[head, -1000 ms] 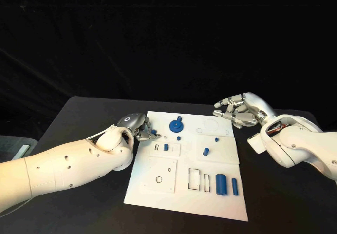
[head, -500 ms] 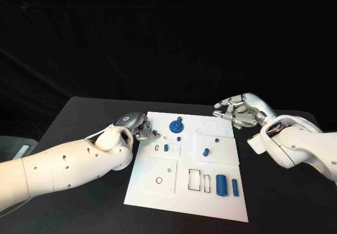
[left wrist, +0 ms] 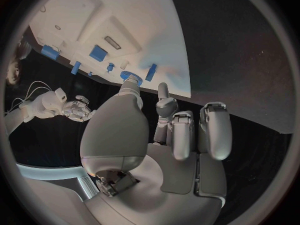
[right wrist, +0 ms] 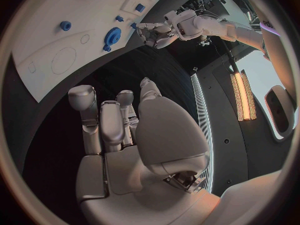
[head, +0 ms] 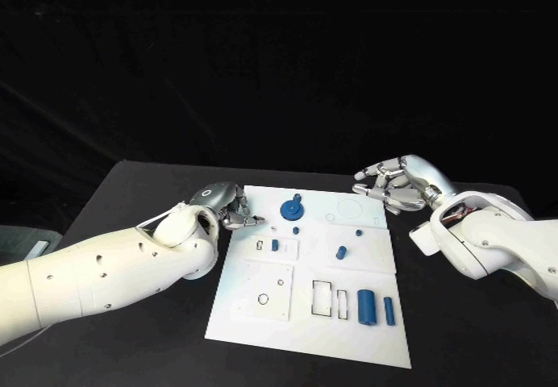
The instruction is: Assemble the parts on the task board
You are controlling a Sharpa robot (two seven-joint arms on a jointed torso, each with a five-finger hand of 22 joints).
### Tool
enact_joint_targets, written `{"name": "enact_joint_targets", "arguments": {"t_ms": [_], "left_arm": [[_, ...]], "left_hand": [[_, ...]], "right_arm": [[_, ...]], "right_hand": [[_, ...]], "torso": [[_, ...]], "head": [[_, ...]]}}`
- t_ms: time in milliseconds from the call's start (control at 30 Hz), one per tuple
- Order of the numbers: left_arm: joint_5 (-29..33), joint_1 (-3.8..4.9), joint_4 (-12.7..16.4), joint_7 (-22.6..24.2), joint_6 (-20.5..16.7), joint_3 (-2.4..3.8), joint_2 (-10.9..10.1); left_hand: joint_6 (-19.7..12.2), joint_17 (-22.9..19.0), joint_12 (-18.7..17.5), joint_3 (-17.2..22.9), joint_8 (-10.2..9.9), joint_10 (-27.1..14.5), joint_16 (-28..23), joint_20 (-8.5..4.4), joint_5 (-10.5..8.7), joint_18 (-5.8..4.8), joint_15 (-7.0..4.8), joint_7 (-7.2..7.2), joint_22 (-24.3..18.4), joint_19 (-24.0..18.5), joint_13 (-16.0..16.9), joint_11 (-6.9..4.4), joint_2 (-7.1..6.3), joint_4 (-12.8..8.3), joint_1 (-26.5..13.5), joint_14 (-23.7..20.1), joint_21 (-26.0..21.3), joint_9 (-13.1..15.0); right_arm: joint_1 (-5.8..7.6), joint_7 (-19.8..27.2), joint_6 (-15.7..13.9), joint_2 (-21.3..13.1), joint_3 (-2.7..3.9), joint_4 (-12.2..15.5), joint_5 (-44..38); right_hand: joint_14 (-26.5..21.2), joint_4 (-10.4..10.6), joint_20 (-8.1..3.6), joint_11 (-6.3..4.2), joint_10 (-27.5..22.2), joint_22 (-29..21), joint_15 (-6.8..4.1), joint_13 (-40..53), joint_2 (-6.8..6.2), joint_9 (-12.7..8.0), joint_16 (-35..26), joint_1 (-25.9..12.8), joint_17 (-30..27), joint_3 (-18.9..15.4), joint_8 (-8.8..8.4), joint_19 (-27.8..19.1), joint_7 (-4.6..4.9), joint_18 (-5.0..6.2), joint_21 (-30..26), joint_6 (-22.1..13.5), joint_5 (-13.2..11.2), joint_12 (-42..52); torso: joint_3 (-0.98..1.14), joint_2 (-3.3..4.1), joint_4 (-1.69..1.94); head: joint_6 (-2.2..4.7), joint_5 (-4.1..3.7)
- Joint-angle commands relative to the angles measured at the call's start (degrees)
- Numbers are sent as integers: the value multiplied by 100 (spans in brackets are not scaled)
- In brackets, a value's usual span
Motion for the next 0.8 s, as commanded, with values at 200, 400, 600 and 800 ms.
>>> {"name": "enact_joint_targets", "arguments": {"t_ms": [200, 400, 600, 800], "left_arm": [[1439, 571, 190, 116, 637, 83, -249], [2438, 1199, 6, 441, 1958, 78, -317], [2840, 1466, -319, 787, 3198, 37, -184], [2512, 1531, -566, 902, 4161, 23, 37]], "left_hand": [[-314, 1379, -587, 7, -10, -707, -55, 127, 40, 118, 139, 116, 334, -135, -840, 113, 178, 3, -190, 559, -413, -71], [-642, 39, -1244, 154, -209, -1376, -1162, 316, 16, 517, 319, 311, -1238, -1191, -1665, 305, 471, -3, -125, -118, -2056, -238], [-454, -513, -1615, 773, -532, -1212, -1728, 305, 68, 632, 278, 277, -1973, -1311, -2086, 260, 804, -7, 279, -282, -2882, -443], [36, 1028, -518, 2540, -444, -203, -341, 74, 137, 233, 63, -17, -272, -248, -748, -62, 250, 43, 856, 438, -1082, -323]], "right_arm": [[-11, 54, 13, 24, 0, -44, -13], [-17, 49, 22, 40, 0, -92, -7], [-25, 76, 47, 62, -1, -120, 9], [-38, 108, 66, 73, -1, -138, 33]], "right_hand": [[-37, 9, -4, -7, -43, -5, 16, -5, 9, 1, -11, -55, -5, -35, 4, -47, 10, 56, -37, -36, 29, -30], [-35, 14, 4, -5, -70, 12, 21, -24, -25, 10, -13, -93, 26, -123, 23, -29, 12, 54, -63, -51, 537, 2], [-33, 12, 3, -5, -81, 19, 17, -48, -46, 17, -25, -111, 35, -191, 38, -16, 7, 54, -93, -58, 850, 19], [-34, 9, 1, -9, -100, 21, 16, -76, -58, 19, -34, -109, 38, -225, 43, -13, 9, 56, -117, -68, 1075, 14]], "torso": [[7, -9, -10], [6, -20, -2], [4, -28, -10], [-5, -23, -5]], "head": [[22, 10], [33, 8], [53, 21], [36, 6]]}}
